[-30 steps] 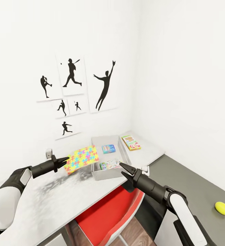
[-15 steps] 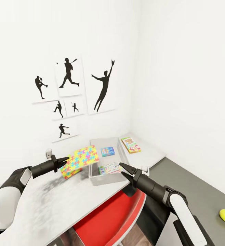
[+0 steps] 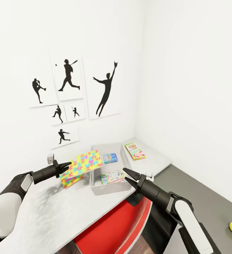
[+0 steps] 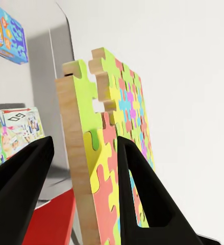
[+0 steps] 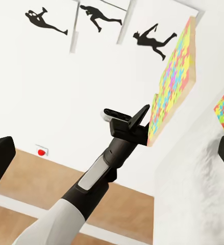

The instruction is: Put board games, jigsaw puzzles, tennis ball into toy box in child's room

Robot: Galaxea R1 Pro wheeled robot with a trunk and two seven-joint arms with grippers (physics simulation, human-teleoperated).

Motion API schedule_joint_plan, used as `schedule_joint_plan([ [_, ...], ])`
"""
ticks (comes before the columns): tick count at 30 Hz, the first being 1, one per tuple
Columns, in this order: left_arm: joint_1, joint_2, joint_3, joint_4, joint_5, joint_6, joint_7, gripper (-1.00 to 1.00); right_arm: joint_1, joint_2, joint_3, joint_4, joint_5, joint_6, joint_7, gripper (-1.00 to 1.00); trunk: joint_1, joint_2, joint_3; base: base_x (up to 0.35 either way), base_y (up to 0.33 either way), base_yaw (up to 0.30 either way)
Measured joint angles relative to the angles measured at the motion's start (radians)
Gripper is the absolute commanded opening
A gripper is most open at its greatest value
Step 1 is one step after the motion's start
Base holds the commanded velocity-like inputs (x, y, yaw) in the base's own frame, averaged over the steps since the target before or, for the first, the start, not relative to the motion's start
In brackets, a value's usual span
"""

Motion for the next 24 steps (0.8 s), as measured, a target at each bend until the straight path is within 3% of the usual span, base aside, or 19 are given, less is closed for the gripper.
schedule_joint_plan([
  [8, 0.0, 0.0, 0.0, 0.0, 0.0, 0.0, 0.0, -1.0, 0.0, 0.0, 0.0, 0.0, 0.0, 0.0, 0.0, 1.0, 0.0, 0.0, 0.0, 0.01, -0.132, 0.0],
  [24, 0.0, 0.0, 0.0, 0.0, 0.0, 0.0, 0.0, -1.0, 0.0, 0.001, 0.001, 0.0, 0.001, 0.0, 0.0, 1.0, 0.0, 0.0, 0.0, 0.011, -0.017, 0.0],
])
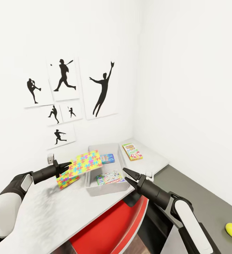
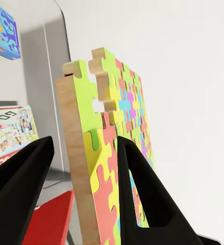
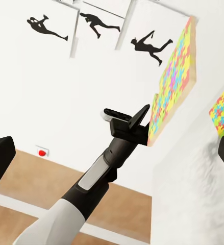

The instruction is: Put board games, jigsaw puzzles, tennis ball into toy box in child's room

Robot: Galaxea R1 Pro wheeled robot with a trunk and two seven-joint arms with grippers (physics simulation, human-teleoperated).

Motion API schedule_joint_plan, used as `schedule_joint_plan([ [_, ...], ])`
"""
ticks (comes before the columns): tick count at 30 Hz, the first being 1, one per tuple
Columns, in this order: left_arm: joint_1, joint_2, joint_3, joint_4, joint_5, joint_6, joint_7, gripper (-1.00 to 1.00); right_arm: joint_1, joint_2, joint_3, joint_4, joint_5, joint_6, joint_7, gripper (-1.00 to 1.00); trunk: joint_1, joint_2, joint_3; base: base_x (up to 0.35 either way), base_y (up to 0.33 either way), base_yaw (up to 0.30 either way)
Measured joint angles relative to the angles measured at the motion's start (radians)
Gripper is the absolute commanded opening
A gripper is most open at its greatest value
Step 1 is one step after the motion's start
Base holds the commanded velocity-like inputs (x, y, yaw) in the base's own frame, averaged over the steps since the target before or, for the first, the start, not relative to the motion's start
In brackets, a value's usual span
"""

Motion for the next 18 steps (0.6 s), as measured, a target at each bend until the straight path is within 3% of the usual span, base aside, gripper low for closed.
schedule_joint_plan([
  [18, 0.0, 0.0, 0.0, 0.0, 0.0, 0.0, -0.001, -1.0, 0.0, 0.0, 0.001, 0.0, 0.0, 0.0, 0.0, 1.0, 0.0, 0.0, 0.0, 0.011, -0.024, 0.013],
])
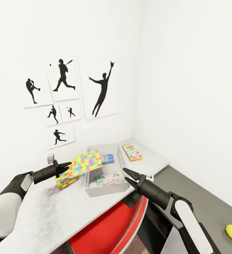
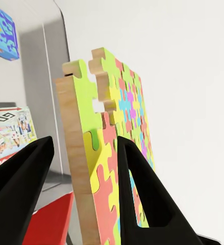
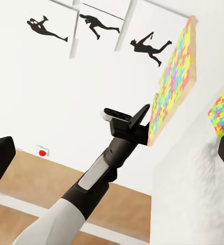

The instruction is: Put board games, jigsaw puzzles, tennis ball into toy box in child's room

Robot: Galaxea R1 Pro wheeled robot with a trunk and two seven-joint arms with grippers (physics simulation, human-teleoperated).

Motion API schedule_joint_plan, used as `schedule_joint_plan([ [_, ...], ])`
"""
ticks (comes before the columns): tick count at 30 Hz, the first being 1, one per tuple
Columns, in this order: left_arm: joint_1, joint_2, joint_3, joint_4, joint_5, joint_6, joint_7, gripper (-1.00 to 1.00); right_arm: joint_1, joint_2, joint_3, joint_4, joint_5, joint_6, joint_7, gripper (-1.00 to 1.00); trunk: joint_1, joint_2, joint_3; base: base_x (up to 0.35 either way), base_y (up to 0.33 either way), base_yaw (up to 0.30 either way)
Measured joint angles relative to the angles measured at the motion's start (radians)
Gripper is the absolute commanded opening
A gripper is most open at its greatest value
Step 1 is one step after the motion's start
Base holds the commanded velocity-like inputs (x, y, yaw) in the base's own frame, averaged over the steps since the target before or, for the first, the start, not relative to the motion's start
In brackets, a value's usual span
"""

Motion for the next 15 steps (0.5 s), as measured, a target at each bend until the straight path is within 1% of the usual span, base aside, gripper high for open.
schedule_joint_plan([
  [7, 0.0, 0.0, 0.0, 0.0, 0.0, 0.0, 0.0, -1.0, 0.0, -0.002, 0.0, 0.0, 0.0, 0.0, 0.0, 1.0, 0.0, 0.0, 0.0, 0.016, -0.042, 0.167],
  [15, 0.0, 0.0, 0.0, 0.0, 0.0, 0.0, 0.002, -1.0, 0.0, -0.001, 0.001, 0.0, 0.001, 0.0, 0.0, 1.0, 0.0, 0.0, 0.0, 0.052, -0.026, 0.029],
])
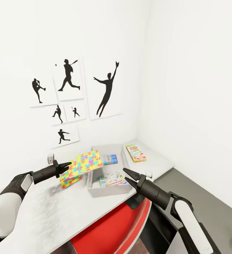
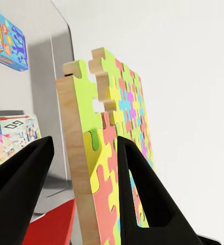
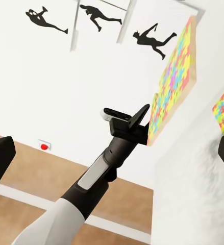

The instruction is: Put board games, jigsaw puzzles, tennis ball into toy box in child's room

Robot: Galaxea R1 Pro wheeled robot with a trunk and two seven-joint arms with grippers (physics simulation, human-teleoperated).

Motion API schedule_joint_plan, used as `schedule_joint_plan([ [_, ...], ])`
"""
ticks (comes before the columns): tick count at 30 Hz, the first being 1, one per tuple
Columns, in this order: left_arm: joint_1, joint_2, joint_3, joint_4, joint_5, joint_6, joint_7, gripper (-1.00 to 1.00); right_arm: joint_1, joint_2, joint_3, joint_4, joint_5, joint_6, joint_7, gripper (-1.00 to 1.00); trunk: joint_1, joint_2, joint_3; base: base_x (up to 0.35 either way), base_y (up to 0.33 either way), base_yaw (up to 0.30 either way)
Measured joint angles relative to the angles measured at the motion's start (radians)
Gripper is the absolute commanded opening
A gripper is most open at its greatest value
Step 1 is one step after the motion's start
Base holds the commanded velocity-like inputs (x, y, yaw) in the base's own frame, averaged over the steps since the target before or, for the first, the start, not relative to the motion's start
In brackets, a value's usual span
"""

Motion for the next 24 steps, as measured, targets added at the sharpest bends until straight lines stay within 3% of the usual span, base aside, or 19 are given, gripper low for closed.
schedule_joint_plan([
  [24, -0.012, 0.002, 0.004, -0.003, 0.001, -0.018, 0.016, -1.0, 0.0, -0.014, -0.012, -0.009, 0.0, 0.008, 0.006, 1.0, 0.0, 0.0, 0.0, 0.002, -0.002, 0.0],
])
